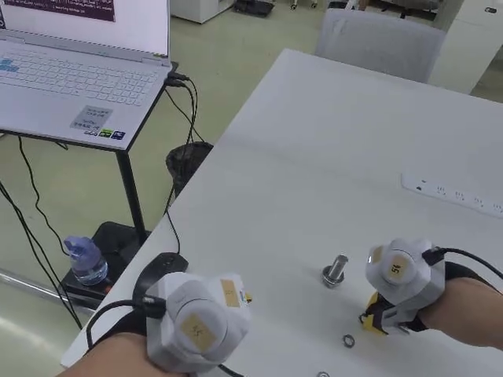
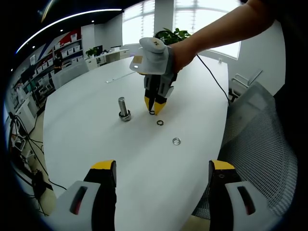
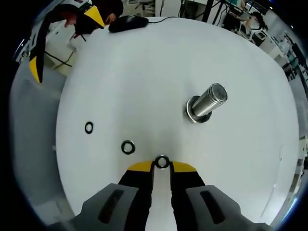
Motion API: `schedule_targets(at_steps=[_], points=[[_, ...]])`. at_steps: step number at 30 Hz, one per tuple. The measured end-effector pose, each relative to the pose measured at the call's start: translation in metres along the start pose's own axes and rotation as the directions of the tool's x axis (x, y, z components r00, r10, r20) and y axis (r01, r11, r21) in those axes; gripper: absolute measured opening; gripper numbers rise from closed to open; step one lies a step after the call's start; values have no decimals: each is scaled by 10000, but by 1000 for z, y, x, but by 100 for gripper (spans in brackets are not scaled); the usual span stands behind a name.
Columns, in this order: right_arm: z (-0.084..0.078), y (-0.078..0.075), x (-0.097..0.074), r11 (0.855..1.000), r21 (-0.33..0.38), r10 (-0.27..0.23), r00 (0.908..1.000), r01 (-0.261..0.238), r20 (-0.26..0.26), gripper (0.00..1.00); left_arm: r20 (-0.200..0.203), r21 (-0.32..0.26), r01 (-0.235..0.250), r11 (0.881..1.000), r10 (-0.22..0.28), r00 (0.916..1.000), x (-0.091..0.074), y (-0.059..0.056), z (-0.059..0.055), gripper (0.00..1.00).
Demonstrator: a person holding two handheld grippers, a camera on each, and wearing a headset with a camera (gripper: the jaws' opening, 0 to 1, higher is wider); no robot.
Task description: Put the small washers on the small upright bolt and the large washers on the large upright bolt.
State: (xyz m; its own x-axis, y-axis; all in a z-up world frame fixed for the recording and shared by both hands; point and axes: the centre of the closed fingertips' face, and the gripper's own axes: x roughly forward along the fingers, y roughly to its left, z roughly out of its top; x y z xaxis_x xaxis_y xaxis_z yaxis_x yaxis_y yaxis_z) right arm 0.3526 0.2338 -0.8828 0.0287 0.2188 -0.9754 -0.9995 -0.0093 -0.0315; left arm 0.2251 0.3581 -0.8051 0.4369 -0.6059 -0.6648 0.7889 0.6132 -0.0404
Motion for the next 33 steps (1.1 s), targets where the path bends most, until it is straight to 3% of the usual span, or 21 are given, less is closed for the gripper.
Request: schedule_targets(at_steps=[20,26,33], points=[[-1,-1,-1,9973,735,-87,9998,75,158,13,-168,4,-90,10000,90,9998,-4,-3,-2,76],[-4,1,-15,9940,1087,-119,9996,90,261,13,20,-22,-226,9997,226,9997,-6,1,1,78],[-18,1,-38,9867,1602,-323,9988,258,379,13,113,68,-276,9996,275,9996,-2,1,5,84]])
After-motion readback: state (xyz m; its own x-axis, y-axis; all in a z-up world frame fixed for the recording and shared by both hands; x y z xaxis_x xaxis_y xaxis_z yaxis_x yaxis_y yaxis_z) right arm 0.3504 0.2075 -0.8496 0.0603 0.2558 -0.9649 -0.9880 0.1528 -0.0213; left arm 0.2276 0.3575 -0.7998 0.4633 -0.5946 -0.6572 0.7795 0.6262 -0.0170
